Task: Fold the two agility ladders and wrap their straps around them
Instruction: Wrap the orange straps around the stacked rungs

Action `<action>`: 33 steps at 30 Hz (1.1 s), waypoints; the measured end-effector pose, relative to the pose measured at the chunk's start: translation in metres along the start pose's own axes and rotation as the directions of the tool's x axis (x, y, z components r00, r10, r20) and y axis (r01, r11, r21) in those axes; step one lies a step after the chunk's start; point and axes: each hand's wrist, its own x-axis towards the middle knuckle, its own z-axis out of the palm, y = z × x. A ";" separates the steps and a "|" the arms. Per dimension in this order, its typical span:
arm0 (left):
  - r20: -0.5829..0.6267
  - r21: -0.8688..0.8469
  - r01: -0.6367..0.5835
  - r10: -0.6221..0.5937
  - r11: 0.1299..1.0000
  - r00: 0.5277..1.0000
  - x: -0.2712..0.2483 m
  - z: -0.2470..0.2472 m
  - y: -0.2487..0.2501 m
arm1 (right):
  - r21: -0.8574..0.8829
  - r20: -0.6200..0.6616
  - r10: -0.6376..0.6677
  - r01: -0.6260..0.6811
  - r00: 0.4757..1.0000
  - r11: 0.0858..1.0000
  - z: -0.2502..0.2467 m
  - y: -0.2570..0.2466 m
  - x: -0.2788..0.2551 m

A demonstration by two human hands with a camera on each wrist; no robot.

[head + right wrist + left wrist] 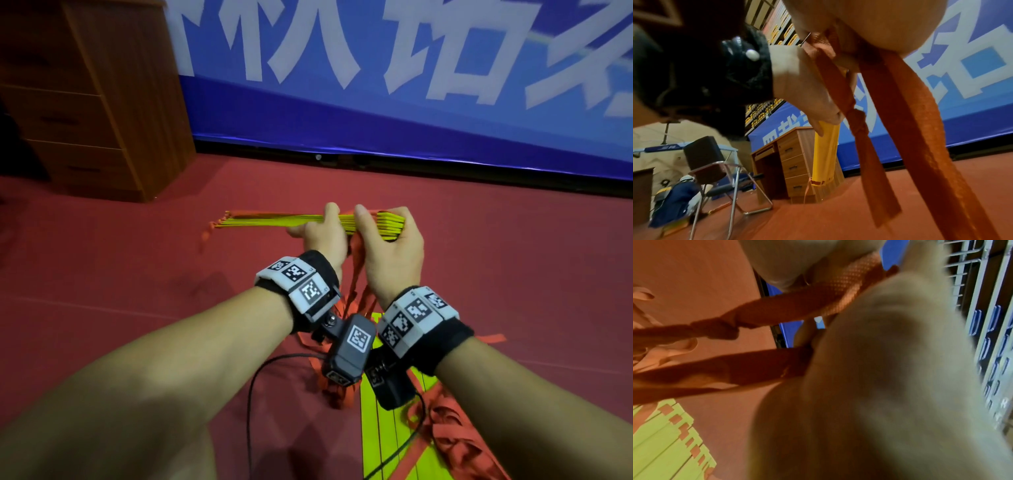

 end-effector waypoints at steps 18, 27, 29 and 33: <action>0.745 0.312 -0.691 0.283 0.652 0.604 0.034 -0.067 -0.019 | -0.008 0.304 -0.143 0.152 0.942 0.988 -0.045 0.011 0.025; 0.792 0.317 -0.773 0.295 0.549 0.535 0.018 -0.071 -0.020 | 0.129 0.359 -0.196 0.159 0.913 0.979 -0.038 0.003 0.023; 0.782 0.328 -0.806 0.337 0.493 0.524 0.015 -0.074 -0.026 | 0.127 0.387 -0.217 0.182 0.896 0.975 -0.034 0.004 0.022; 0.740 0.413 -0.833 0.397 0.368 0.543 0.020 -0.085 -0.030 | 0.113 0.501 -0.153 0.110 0.852 0.987 -0.029 0.009 0.021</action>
